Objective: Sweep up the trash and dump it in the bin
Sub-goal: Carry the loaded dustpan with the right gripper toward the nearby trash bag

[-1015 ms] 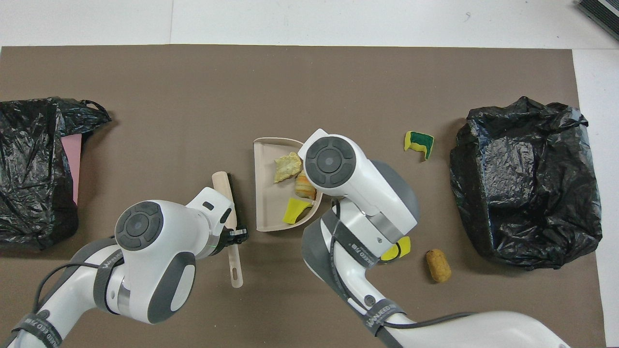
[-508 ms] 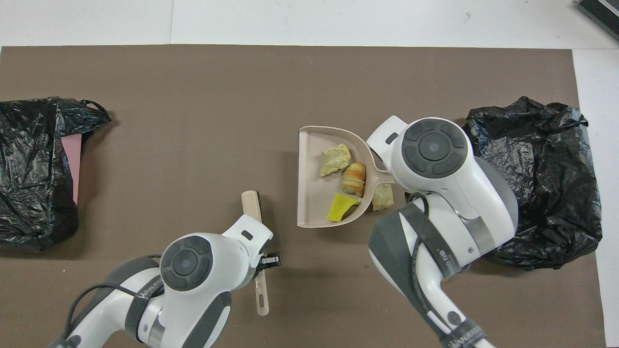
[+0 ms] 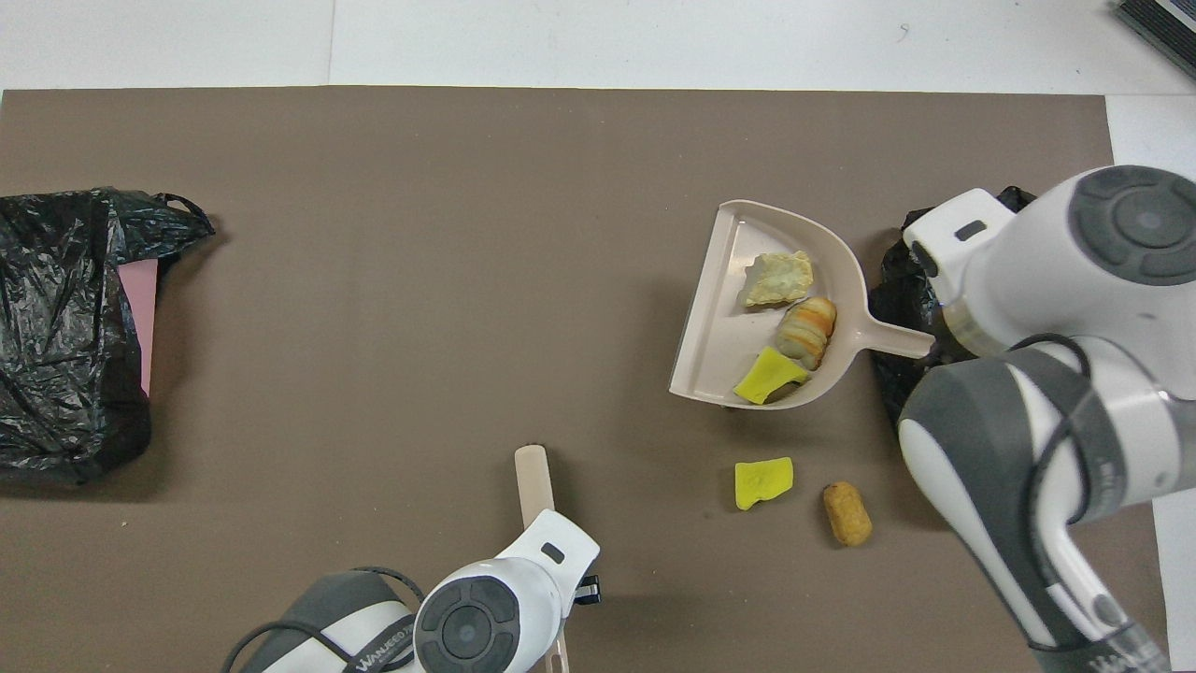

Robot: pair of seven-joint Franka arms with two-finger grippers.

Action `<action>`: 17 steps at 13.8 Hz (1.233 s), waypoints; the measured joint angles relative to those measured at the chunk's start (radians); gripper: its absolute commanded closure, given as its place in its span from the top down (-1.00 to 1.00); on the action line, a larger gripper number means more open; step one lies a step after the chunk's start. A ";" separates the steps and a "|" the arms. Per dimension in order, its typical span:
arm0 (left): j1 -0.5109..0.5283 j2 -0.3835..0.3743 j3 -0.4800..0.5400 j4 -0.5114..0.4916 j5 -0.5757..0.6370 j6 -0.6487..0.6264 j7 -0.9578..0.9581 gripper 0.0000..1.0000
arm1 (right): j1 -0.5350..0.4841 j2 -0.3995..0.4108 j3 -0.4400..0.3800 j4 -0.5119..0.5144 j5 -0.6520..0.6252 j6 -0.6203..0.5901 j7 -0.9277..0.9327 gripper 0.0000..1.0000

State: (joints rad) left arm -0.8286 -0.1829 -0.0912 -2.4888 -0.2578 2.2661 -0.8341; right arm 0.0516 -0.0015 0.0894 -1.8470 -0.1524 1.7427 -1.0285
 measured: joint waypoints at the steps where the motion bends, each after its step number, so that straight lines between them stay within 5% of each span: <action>1: -0.005 0.000 0.000 -0.013 0.000 0.001 -0.003 -0.05 | -0.047 -0.005 -0.001 0.005 0.040 -0.026 0.000 -1.00; 2: -0.005 0.000 0.001 -0.021 0.000 0.001 -0.004 0.94 | -0.092 -0.006 -0.003 0.011 0.076 -0.050 -0.001 -1.00; 5: 0.002 0.001 0.011 -0.014 0.000 0.001 -0.004 1.00 | -0.202 -0.002 -0.005 0.041 0.130 -0.162 -0.001 -1.00; 10: 0.163 0.011 0.022 0.075 0.025 -0.001 0.033 1.00 | -0.326 0.074 -0.007 0.250 0.134 -0.476 -0.001 -1.00; 17: 0.409 0.089 0.028 0.267 0.045 -0.086 0.215 1.00 | -0.380 0.326 0.003 0.572 0.011 -0.751 -0.001 -1.00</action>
State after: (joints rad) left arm -0.4199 -0.0934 -0.0632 -2.2221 -0.2130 2.1805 -0.6186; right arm -0.3281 0.3249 0.0923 -1.2751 -0.1409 0.9919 -1.0297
